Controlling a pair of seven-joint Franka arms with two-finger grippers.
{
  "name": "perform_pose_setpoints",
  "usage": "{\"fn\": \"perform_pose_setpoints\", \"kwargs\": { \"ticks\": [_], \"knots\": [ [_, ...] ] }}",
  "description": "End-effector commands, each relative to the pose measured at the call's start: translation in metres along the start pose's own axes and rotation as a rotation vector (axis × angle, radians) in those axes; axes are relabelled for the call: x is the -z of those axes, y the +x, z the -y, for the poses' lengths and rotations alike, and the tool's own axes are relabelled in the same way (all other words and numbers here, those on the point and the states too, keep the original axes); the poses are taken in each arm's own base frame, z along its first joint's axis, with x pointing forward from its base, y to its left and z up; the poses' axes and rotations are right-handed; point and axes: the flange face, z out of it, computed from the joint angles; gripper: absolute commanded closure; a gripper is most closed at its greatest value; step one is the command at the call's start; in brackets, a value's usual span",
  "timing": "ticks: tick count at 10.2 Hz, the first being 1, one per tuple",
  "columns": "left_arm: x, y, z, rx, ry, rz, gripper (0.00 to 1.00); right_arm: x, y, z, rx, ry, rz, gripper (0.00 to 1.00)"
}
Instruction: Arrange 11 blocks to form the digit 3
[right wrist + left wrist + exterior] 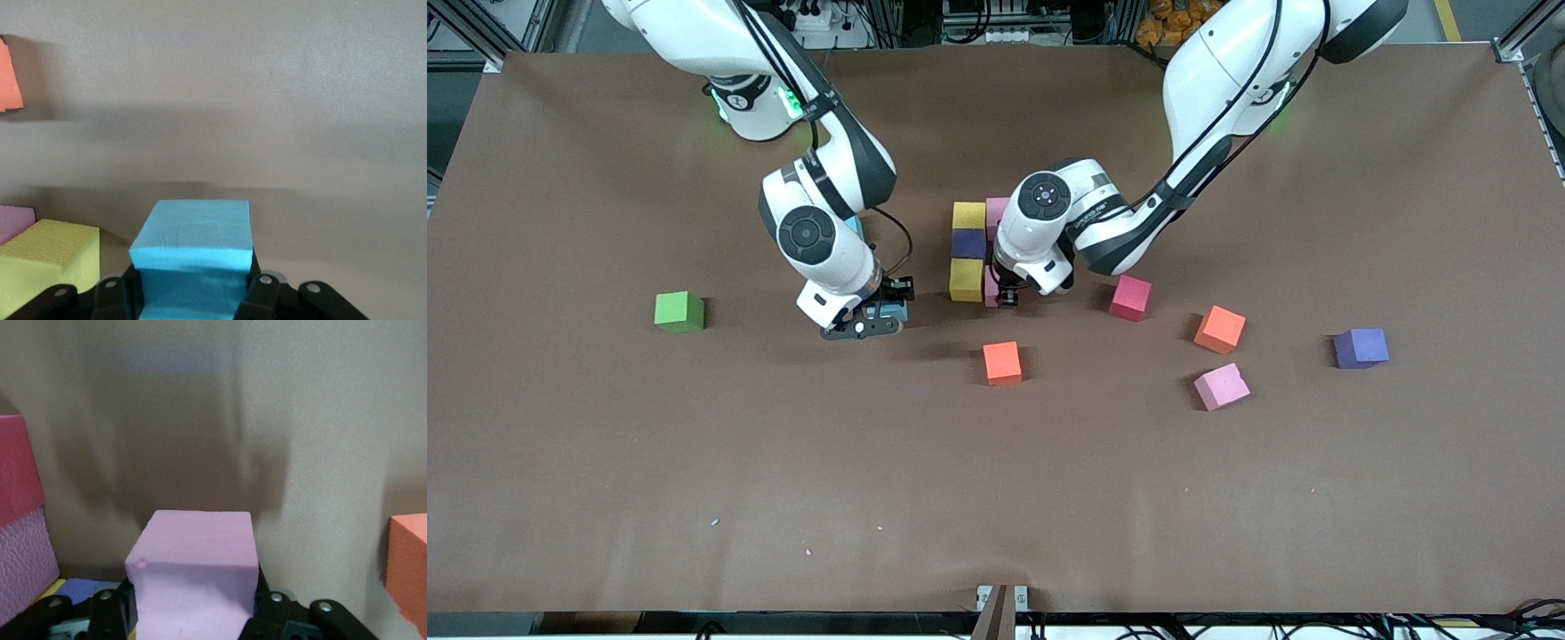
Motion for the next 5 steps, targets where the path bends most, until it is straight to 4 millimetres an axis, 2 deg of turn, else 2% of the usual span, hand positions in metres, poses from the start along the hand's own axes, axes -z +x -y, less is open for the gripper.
{"fn": "perform_pose_setpoints", "kwargs": {
  "ticks": [1,5],
  "knots": [
    [-0.0026,-0.0030,0.0007,-0.004,-0.018,-0.010,1.00,-0.0008,0.0012,0.0157,0.000,0.019,0.009,1.00],
    [-0.0038,-0.0062,0.0042,-0.015,-0.015,-0.012,1.00,-0.0037,0.0062,0.0189,-0.001,0.020,0.011,1.00]
  ]
}}
